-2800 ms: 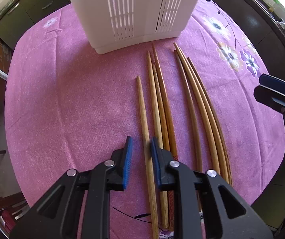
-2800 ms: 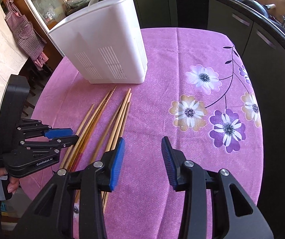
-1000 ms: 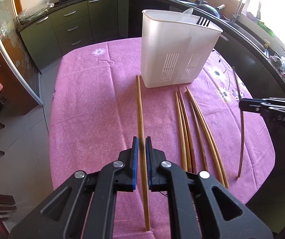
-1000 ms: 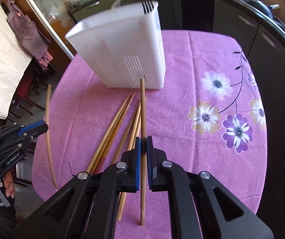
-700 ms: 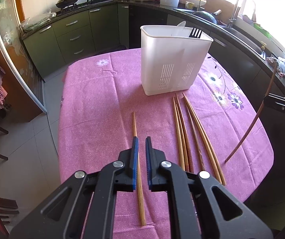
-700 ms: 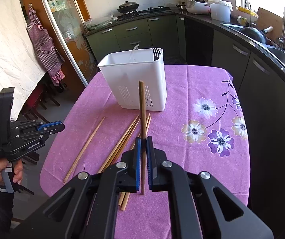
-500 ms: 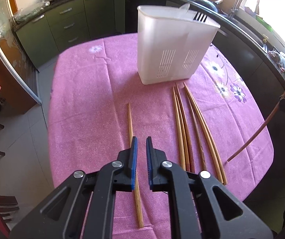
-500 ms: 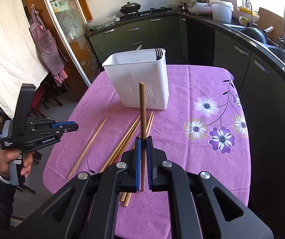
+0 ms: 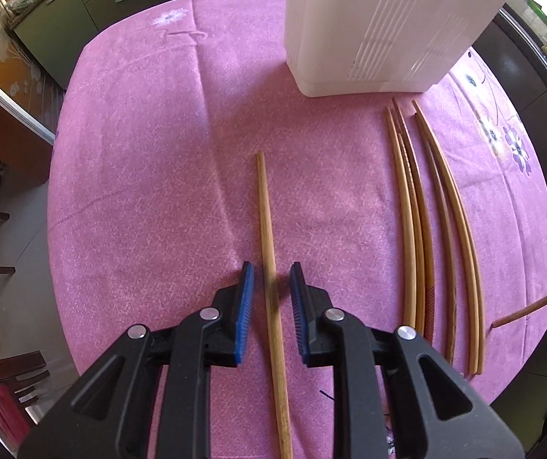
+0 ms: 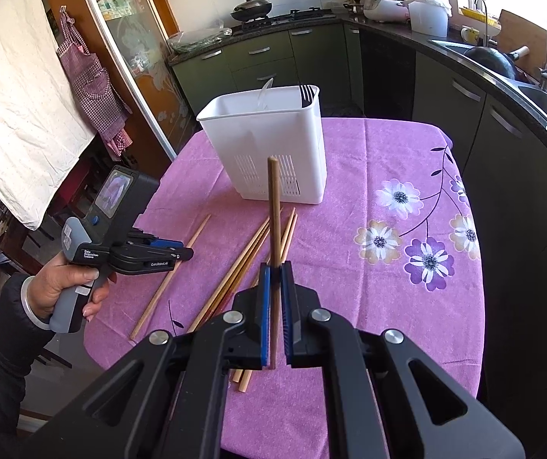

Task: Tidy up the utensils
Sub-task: 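Lift the chopstick with the right tool while the left tool lifts its chopstick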

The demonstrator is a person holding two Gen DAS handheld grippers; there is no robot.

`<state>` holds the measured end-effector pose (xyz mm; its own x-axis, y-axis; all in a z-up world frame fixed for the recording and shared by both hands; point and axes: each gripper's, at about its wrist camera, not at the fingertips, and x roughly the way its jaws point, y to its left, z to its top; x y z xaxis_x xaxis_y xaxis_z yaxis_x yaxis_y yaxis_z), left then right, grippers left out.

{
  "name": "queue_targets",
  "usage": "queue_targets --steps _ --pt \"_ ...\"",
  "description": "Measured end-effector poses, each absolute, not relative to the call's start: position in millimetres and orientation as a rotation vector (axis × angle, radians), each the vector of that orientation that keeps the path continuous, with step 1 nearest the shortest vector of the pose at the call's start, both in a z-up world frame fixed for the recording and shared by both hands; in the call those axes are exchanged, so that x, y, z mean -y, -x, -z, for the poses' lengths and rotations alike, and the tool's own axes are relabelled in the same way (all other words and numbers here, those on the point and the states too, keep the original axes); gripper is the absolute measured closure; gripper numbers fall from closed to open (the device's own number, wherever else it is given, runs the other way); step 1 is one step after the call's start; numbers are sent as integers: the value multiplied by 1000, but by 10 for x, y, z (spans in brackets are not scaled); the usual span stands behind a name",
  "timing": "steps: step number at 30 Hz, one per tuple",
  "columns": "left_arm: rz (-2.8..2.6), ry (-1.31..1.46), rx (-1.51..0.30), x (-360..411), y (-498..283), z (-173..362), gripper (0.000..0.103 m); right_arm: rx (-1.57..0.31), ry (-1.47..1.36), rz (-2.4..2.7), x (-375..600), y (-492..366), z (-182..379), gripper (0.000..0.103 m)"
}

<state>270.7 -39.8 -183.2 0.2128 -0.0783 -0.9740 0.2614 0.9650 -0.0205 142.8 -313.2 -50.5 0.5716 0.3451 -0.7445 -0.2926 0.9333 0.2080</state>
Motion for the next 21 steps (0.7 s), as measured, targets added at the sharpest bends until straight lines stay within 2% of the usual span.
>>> queue_targets --steps 2,3,9,21 --pt "232 -175 -1338 417 -2702 1837 85 -887 -65 -373 3135 -1435 506 97" --pt "234 -185 -1339 429 -2691 1838 96 -888 -66 -373 3138 -1435 505 97" --pt "231 -197 -1321 500 -2637 1781 96 -890 -74 -365 3175 -1445 511 97" --pt "256 -147 -1062 229 -2109 739 96 -883 -70 -363 3190 -1399 512 97"
